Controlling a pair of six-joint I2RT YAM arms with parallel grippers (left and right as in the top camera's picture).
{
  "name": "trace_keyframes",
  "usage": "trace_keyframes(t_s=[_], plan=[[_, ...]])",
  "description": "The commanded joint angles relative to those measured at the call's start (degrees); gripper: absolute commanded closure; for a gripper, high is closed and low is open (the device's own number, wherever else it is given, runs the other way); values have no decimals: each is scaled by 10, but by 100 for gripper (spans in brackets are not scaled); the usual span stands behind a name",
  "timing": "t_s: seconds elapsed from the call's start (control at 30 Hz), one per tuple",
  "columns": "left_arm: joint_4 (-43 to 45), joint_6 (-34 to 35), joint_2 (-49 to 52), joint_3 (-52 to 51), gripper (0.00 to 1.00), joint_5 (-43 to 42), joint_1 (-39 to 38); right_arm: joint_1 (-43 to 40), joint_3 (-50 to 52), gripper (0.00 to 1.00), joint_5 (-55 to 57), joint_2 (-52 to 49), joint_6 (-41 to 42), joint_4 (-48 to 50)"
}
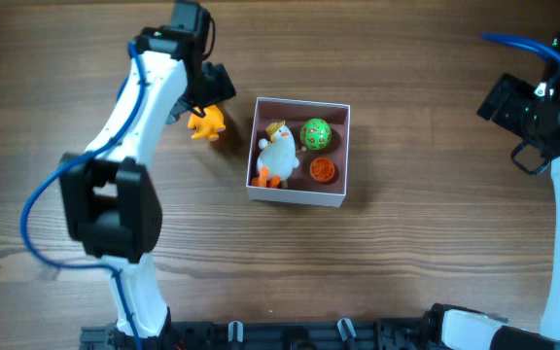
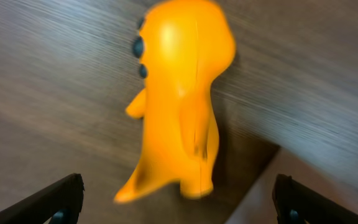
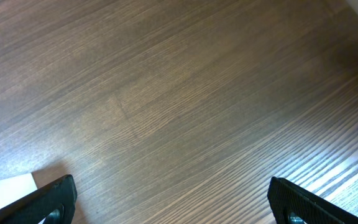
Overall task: Pack container
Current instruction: 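Release the duck plush and move the left gripper to the orange dinosaur, then grasp the orange dinosaur figure with the left gripper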
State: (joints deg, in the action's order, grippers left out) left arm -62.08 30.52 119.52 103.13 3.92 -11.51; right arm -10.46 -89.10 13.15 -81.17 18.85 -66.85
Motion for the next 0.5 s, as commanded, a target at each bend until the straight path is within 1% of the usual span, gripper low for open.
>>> trace_keyframes(t_s=[0.0,0.07,0.1,0.13,0.17,0.2,0.23,0.37,0.4,0.43,0.47], plan=[[9,-5,48,-1,2,-19,2,-1,3,0,3,-4,8,1],[14,-5,62,-1,3,-19,4,-1,3,0,3,-4,8,1],[17,-5,67,-1,7,-19,4,-1,3,0,3,-4,8,1],[19,-5,68,-1,21,-20,6,-1,3,0,3,-4,8,1],[20,-5,68,-1,45,-19,6,-1,3,0,3,-4,8,1],[22,-5,68,-1,64,-20,7,-1,3,0,3,-4,8,1],[22,-7,68,-1,72,-20,9,-1,3,0,3,-4,8,1],[21,-36,68,-1,73,-20,17,-1,3,0,3,-4,8,1],[21,-43,68,-1,83,-20,19,-1,3,0,3,-4,8,1],[20,-46,68,-1,96,-20,21,-1,3,0,3,-4,8,1],[19,-46,68,-1,96,-20,21,-1,3,0,3,-4,8,1]])
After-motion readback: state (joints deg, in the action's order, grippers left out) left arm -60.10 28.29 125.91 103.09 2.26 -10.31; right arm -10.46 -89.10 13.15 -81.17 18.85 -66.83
